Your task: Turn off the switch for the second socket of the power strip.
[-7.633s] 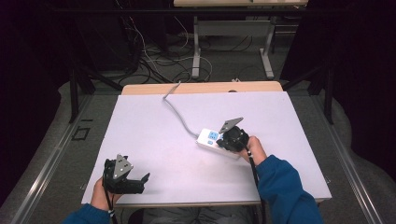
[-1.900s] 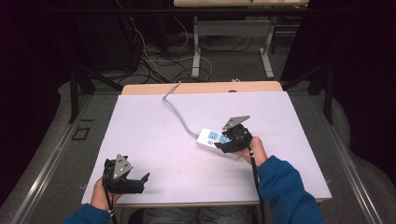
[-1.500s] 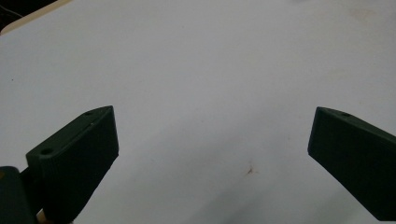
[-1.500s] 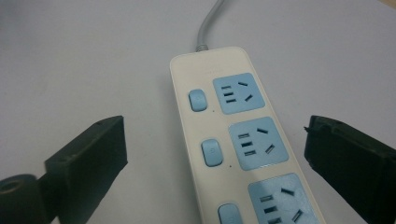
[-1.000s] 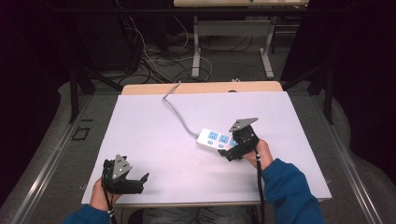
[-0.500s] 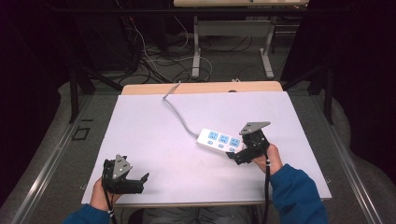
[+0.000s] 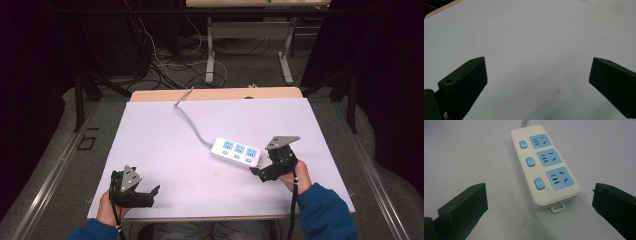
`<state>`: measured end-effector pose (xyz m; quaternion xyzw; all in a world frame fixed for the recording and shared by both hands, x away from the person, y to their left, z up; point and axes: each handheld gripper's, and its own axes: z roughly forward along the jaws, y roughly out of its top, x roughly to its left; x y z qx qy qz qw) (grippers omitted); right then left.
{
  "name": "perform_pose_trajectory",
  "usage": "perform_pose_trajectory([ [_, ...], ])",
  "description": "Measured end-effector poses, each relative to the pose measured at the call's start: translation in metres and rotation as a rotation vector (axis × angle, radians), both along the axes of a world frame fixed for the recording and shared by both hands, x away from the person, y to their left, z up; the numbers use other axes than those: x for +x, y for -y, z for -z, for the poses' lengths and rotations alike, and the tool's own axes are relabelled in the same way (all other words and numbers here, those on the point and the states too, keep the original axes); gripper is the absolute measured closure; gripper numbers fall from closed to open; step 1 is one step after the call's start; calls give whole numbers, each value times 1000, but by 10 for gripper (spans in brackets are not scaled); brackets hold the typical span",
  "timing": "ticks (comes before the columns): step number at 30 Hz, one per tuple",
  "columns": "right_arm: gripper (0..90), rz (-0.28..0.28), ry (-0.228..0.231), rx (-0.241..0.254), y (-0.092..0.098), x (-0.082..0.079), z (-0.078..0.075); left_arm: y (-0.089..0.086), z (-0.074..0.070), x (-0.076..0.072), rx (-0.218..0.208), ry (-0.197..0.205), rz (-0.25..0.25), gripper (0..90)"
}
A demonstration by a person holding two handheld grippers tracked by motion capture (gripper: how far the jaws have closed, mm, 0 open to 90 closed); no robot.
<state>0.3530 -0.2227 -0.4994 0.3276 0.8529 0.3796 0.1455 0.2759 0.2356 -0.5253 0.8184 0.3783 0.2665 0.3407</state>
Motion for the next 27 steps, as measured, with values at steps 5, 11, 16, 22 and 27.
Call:
perform_pose_trajectory([
  [5,0,7,16,4,6,-5,2,0,0,0,0,0,0,14],
  [11,0,21,21,-5,13,-16,7,0,0,0,1,0,-2,14],
  [16,0,25,17,-12,20,-29,12,0,0,0,-1,-7,-1,14],
  [22,0,59,22,-14,30,-42,17,1,0,1,2,-11,0,14],
  [27,0,84,24,-4,35,-48,22,0,1,2,6,-6,-2,14],
])
